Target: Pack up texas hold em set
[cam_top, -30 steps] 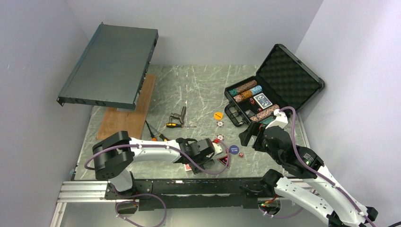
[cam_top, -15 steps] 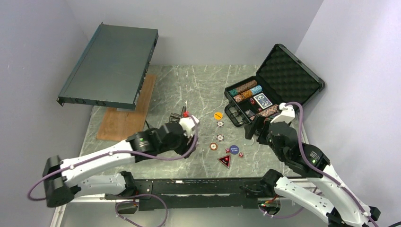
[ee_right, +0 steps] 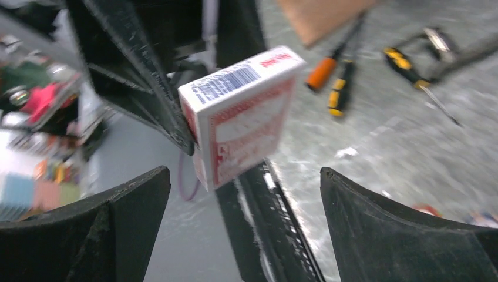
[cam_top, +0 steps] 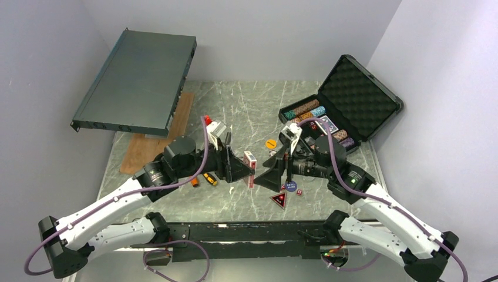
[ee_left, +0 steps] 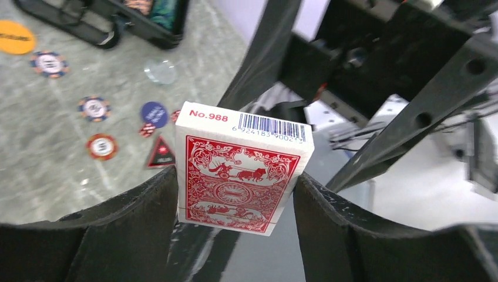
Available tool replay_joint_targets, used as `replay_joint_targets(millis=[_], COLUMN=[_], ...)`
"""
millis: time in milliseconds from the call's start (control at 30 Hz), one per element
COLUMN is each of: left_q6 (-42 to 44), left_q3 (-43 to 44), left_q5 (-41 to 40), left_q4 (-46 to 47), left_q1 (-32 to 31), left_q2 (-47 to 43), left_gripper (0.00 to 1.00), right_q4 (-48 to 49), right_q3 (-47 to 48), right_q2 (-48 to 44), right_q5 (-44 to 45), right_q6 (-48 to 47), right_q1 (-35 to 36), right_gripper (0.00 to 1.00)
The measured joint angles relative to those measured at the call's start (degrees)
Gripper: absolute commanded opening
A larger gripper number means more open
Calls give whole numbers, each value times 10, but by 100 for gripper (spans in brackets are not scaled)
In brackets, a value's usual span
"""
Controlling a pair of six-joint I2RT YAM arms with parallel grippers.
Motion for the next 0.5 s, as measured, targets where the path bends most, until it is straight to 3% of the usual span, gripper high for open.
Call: replay_joint_targets(millis=[67, 133, 500], left_q6=[-27, -47, -116], left_q3=[-3, -3, -24], left_q5=[29, 50, 123], left_q4=[31, 57, 155], left_q1=[3, 7, 17], left_q2=[-2, -4, -9], left_gripper=[10, 0, 0], right_q4=[68, 118, 278], right_q3=[-17, -35, -65], right_q2=[12, 17, 22], right_q5=[-77, -127, -286], right_q6=[7, 17, 108], right_q1=[0, -4, -104], right_gripper=[100, 100, 100])
